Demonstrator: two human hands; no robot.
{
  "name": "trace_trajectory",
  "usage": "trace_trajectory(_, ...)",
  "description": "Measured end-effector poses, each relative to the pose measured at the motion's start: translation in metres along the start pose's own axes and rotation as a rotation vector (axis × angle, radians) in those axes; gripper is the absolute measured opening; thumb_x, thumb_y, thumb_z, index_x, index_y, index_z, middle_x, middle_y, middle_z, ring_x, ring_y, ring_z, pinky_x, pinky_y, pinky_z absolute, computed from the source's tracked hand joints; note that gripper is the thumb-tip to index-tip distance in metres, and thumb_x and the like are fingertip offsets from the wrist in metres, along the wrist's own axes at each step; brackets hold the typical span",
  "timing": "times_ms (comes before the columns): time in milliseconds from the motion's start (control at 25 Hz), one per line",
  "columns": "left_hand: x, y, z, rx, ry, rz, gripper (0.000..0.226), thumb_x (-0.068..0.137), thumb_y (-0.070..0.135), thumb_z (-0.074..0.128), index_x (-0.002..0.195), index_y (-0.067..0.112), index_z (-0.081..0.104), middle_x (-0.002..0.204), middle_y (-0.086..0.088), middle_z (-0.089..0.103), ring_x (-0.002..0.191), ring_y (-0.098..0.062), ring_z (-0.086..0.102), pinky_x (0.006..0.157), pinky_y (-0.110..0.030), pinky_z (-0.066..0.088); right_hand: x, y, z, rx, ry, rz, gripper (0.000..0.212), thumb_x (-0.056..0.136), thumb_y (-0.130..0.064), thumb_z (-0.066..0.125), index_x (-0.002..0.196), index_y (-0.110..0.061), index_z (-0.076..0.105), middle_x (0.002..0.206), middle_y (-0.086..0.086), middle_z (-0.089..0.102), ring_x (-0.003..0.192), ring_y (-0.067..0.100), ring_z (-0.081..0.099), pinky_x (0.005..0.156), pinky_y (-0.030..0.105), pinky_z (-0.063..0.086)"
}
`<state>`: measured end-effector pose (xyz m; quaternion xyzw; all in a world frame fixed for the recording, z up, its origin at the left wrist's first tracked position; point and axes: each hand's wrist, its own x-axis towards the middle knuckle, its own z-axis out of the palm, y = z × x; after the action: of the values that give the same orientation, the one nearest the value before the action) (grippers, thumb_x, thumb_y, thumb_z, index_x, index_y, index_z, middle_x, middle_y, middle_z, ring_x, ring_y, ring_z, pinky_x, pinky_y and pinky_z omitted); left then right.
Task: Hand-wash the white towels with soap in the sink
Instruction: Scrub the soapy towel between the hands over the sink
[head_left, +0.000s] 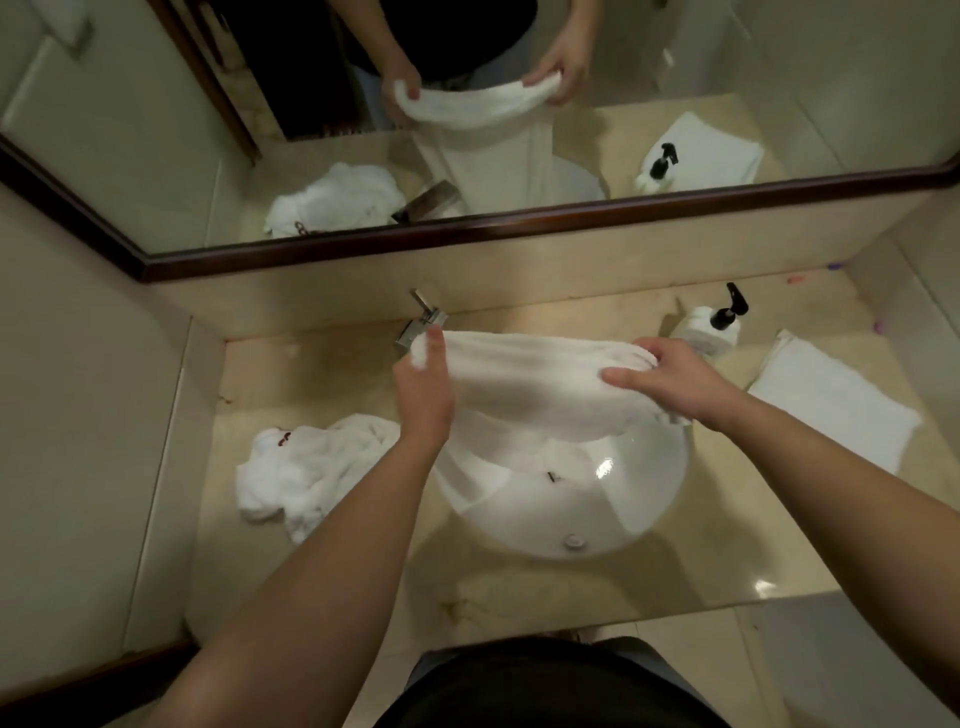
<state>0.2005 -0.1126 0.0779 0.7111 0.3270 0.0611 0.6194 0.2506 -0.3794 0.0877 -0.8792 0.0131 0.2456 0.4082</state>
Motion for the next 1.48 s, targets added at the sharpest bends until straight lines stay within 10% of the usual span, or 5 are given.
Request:
trace_trajectory(320, 0.015, 0.059, -0.008, 0.011, 0.043, 0.222, 0.042, 0.104, 0.045, 0.043, 0.076, 0.015, 0.054, 0.071, 0.001, 0.054, 0.062, -0.005, 0.048, 0.055, -0.009, 0.04, -0.002, -0.045, -0.007, 0.368, 0.15, -0.095, 0.058, 0.091, -0.047, 0.064, 0.085, 0.01, 0.063, 0.062, 0.013, 0.055, 0.045, 0.016, 0.049, 0.036, 0.019, 0.035)
trace_trajectory(560, -0.005, 0.078, -0.002, -0.179, 0.023, 0.153, 0.035, 0.105, 0.04, 0.042, 0.077, 0.021, 0.049, 0.08, 0.008, 0.053, 0.071, -0.001, 0.05, 0.063, -0.012, 0.044, 0.004, -0.075, 0.005, 0.838, 0.181, -0.059, 0.065, 0.087, -0.056, 0.061, 0.128, -0.006, 0.062, 0.116, 0.01, 0.071, 0.111, 0.024, 0.067, 0.104, 0.044, 0.048)
trace_trajectory(800, -0.028, 0.059, 0.026, -0.195, -0.025, 0.077, 0.043, 0.105, 0.045, 0.039, 0.094, 0.009, 0.061, 0.08, 0.002, 0.059, 0.074, -0.008, 0.056, 0.064, -0.015, 0.045, -0.003, -0.094, 0.04, 1.081, 0.087, 0.179, 0.065, 0.091, -0.066, 0.05, 0.122, -0.01, 0.063, 0.104, 0.012, 0.075, 0.098, 0.029, 0.072, 0.095, 0.049, 0.054)
trace_trajectory(1200, -0.05, 0.062, 0.061, -0.28, -0.085, -0.051, 0.041, 0.097, 0.051, 0.055, 0.071, 0.019, 0.049, 0.062, 0.004, 0.05, 0.059, -0.011, 0.049, 0.06, -0.025, 0.045, -0.029, -0.109, 0.042, 0.735, 0.246, 0.063, 0.06, 0.09, -0.063, 0.053, 0.083, -0.004, 0.062, 0.069, 0.002, 0.061, 0.06, 0.009, 0.06, 0.055, 0.023, 0.049)
trace_trajectory(1480, -0.075, 0.061, 0.089, -0.173, -0.134, -0.006, 0.04, 0.1, 0.04, 0.056, 0.093, 0.001, 0.064, 0.078, -0.006, 0.068, 0.069, -0.012, 0.064, 0.063, -0.022, 0.05, -0.023, -0.104, 0.037, 0.609, 0.464, -0.054, 0.045, 0.099, -0.035, 0.055, 0.062, -0.01, 0.061, 0.053, -0.001, 0.06, 0.047, 0.007, 0.056, 0.051, 0.026, 0.045)
